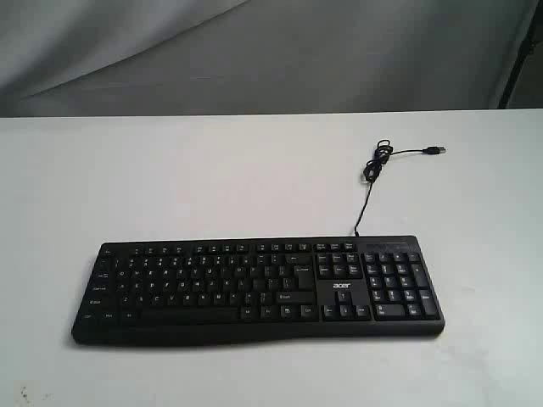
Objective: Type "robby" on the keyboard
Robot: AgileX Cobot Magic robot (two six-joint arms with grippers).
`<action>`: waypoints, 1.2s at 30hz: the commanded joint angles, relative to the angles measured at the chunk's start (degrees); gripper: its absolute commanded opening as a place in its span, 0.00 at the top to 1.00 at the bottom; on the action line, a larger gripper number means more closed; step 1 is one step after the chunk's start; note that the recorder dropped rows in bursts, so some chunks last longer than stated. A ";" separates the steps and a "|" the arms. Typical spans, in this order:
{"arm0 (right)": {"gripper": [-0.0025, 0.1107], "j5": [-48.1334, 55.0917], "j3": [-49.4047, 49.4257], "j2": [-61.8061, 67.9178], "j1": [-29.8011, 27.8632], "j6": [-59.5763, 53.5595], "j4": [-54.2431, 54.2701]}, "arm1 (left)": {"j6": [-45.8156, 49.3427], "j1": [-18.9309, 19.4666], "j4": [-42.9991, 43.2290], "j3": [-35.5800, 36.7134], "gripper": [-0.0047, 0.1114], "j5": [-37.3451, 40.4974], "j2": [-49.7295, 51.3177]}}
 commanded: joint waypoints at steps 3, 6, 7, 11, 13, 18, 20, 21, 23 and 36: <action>0.98 0.06 0.18 -0.34 -0.24 -0.16 0.32 | -0.16 -0.32 0.27 0.25 0.96 -0.33 -0.20; 0.98 0.06 0.18 -0.34 -0.24 -0.16 0.32 | -0.16 -0.32 0.27 0.25 0.96 -0.33 -0.20; 0.98 0.06 0.18 -0.34 -0.24 -0.16 0.32 | -0.16 -0.32 0.27 0.25 0.96 -0.33 -0.20; 0.98 -0.49 0.18 -0.34 -0.24 -0.47 -0.44 | -0.16 -0.32 0.27 0.25 0.96 -0.33 -0.20; 0.98 -3.55 0.18 -0.34 -0.24 -0.56 -2.41 | -0.16 -0.32 0.27 0.25 0.96 -0.33 -0.20; 0.98 -17.39 0.18 -0.34 -0.24 -0.56 -2.52 | -0.16 -0.32 0.27 0.25 0.96 -0.33 -0.20; 0.98 -21.07 0.18 -0.34 -0.24 -0.56 -2.52 | -0.16 -0.32 0.27 0.25 0.96 -0.33 -0.20; 0.98 -22.18 0.18 -0.34 -0.24 -0.56 -2.52 | -0.16 -0.32 0.27 0.25 0.96 -0.33 -0.20; 0.98 -23.03 0.18 -0.34 -0.24 -0.56 -2.52 | -0.16 -0.32 0.27 0.25 0.96 -0.33 -0.20; 0.98 -54.82 0.18 -0.34 -0.24 24.65 0.86 | -0.16 -0.32 0.27 0.25 0.96 -0.33 -0.20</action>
